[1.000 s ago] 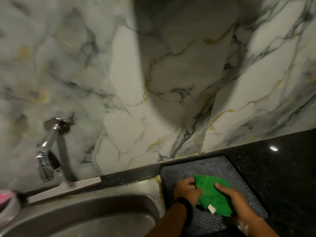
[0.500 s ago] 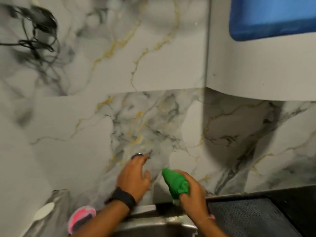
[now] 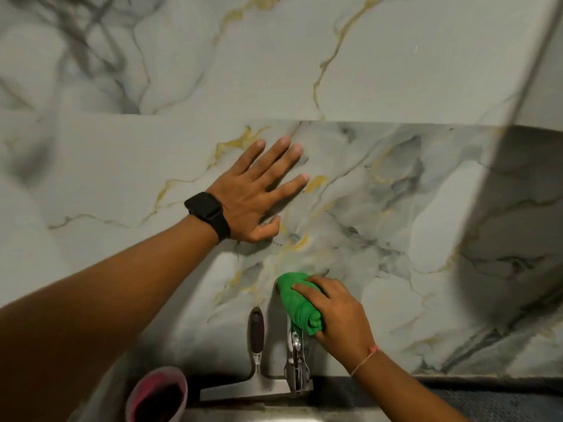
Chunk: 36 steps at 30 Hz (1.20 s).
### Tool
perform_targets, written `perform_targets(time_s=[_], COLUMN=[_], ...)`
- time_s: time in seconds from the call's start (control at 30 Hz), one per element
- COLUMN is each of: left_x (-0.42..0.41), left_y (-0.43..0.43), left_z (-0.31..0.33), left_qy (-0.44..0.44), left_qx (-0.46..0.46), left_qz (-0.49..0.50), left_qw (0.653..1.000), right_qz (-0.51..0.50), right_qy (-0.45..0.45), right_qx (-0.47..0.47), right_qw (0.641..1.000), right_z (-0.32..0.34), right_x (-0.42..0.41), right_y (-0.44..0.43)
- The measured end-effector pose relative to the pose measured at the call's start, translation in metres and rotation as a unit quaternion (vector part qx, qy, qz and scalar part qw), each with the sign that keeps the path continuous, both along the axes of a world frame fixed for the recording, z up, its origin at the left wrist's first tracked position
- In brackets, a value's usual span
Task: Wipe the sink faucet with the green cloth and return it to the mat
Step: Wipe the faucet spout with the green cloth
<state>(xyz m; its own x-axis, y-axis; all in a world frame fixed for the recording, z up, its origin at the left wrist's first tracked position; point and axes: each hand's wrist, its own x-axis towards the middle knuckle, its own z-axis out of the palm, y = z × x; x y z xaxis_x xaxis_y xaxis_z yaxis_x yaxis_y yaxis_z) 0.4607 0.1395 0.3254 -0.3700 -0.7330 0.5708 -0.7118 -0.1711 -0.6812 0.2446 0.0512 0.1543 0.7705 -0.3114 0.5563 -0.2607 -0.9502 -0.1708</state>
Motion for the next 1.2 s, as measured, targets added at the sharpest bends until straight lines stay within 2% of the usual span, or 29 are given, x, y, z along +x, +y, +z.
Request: perform_targets(time_s=[0.1, 0.17, 0.2, 0.23, 0.27, 0.3, 0.37, 0.43, 0.47, 0.53, 0.6, 0.73, 0.8, 0.87, 0.9, 0.93, 0.97, 1.0, 1.07, 1.1, 1.13, 1.17, 1.2], left_x=[0.006, 0.007, 0.006, 0.005, 0.004, 0.005, 0.004, 0.006, 0.006, 0.006, 0.007, 0.007, 0.008, 0.009, 0.009, 0.009, 0.01, 0.01, 0.008, 0.007, 0.007, 0.006, 0.006], left_y=[-0.006, -0.007, -0.007, -0.008, -0.009, -0.01, -0.01, -0.01, -0.01, -0.008, -0.009, -0.011, -0.011, -0.011, -0.012, -0.012, -0.013, -0.013, -0.013, -0.013, -0.013, -0.013, -0.012], left_z=[-0.007, -0.007, -0.008, -0.009, -0.011, -0.01, -0.007, -0.005, -0.005, -0.007, -0.008, -0.007, -0.008, -0.008, -0.009, -0.009, -0.008, -0.008, -0.009, -0.01, -0.01, -0.009, -0.009], left_qy=[-0.018, -0.022, -0.021, -0.021, -0.021, -0.025, -0.027, -0.031, -0.031, -0.032, -0.039, -0.048, -0.052, -0.057, -0.058, -0.058, -0.06, -0.059, -0.056, -0.054, -0.052, -0.048, -0.042], left_qx=[-0.035, -0.043, -0.046, -0.047, -0.049, -0.051, -0.052, -0.051, -0.049, -0.049, -0.052, -0.058, -0.057, -0.058, -0.056, -0.055, -0.056, -0.057, -0.054, -0.053, -0.051, -0.048, -0.045], left_qz=[-0.021, -0.027, -0.029, -0.03, -0.031, -0.029, -0.026, -0.022, -0.021, -0.02, -0.017, -0.018, -0.016, -0.012, -0.012, -0.012, -0.012, -0.01, -0.01, -0.011, -0.011, -0.011, -0.011], left_qw=[0.999, 0.998, 0.998, 0.998, 0.998, 0.998, 0.998, 0.998, 0.998, 0.998, 0.998, 0.997, 0.997, 0.997, 0.997, 0.997, 0.997, 0.997, 0.997, 0.997, 0.997, 0.998, 0.998], right_qz=[-0.025, -0.04, -0.042, -0.04, -0.036, -0.034, -0.044, -0.052, -0.025, 0.033, 0.05, 0.04, 0.033, 0.028, 0.025, 0.012, -0.016, -0.058, -0.112, -0.116, -0.112, -0.113, -0.117], right_qy=[0.032, 0.033, 0.003, -0.055, -0.137, -0.209, -0.295, -0.278, -0.256, -0.211, -0.187, -0.149, -0.127, -0.1, -0.097, -0.105, -0.128, -0.16, -0.182, -0.154, -0.104, -0.042, 0.015], right_qx=[-0.052, -0.036, 0.011, 0.101, 0.223, 0.36, 0.596, 0.757, 0.816, 0.891, 0.918, 0.938, 0.938, 0.931, 0.921, 0.901, 0.859, 0.785, 0.542, 0.409, 0.292, 0.201, 0.126], right_qw=[0.998, 0.998, 0.999, 0.993, 0.965, 0.909, 0.745, 0.589, 0.518, 0.4, 0.347, 0.312, 0.322, 0.35, 0.375, 0.421, 0.495, 0.595, 0.812, 0.892, 0.944, 0.972, 0.985], right_z=[0.004, 0.003, 0.002, -0.005, -0.011, -0.014, -0.024, -0.035, -0.036, -0.034, -0.037, -0.046, -0.048, -0.048, -0.044, -0.042, -0.039, -0.035, -0.018, -0.007, 0.007, 0.018, 0.028], right_x=[0.011, 0.011, 0.01, 0.008, 0.007, 0.009, 0.012, 0.015, 0.015, 0.013, 0.016, 0.03, 0.036, 0.038, 0.035, 0.031, 0.025, 0.018, 0.001, -0.005, -0.008, -0.007, -0.002], right_y=[-0.002, 0.002, 0.007, 0.013, 0.019, 0.025, 0.024, 0.017, 0.017, 0.02, 0.019, 0.015, 0.015, 0.014, 0.014, 0.012, 0.009, 0.006, 0.004, 0.005, 0.009, 0.013, 0.018])
